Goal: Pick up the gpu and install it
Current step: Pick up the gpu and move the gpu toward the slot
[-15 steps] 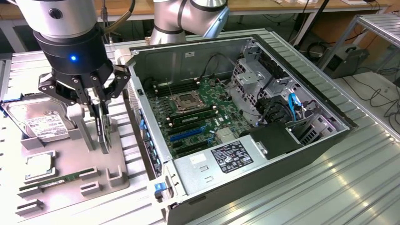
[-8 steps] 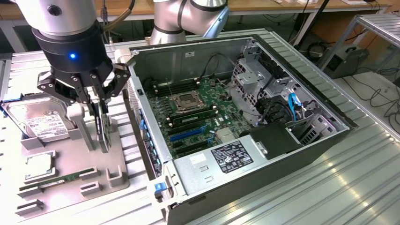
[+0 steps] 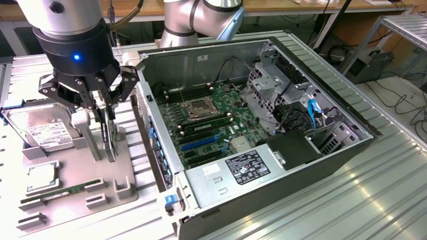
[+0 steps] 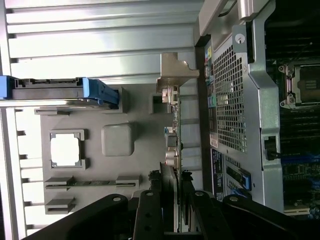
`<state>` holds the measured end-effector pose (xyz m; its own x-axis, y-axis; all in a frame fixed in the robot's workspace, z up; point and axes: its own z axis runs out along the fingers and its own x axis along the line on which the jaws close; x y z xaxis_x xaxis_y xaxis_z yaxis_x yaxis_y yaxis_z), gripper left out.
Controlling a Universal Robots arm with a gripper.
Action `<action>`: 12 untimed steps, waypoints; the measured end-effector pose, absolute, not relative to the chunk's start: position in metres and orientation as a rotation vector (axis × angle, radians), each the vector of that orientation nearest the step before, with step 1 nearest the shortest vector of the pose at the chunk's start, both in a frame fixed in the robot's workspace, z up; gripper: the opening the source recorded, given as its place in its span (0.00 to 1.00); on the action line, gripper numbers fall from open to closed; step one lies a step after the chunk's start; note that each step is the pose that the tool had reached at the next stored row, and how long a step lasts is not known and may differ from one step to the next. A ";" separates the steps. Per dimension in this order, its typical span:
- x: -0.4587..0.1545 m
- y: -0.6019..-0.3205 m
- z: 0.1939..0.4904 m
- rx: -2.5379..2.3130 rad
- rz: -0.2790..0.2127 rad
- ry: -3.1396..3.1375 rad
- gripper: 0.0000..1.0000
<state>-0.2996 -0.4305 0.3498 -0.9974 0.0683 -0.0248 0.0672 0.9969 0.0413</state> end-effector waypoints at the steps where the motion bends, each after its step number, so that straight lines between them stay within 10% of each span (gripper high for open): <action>1: -0.300 -0.430 0.350 0.106 0.063 3.113 0.26; 12: -0.300 -0.430 0.353 0.106 0.063 3.113 0.26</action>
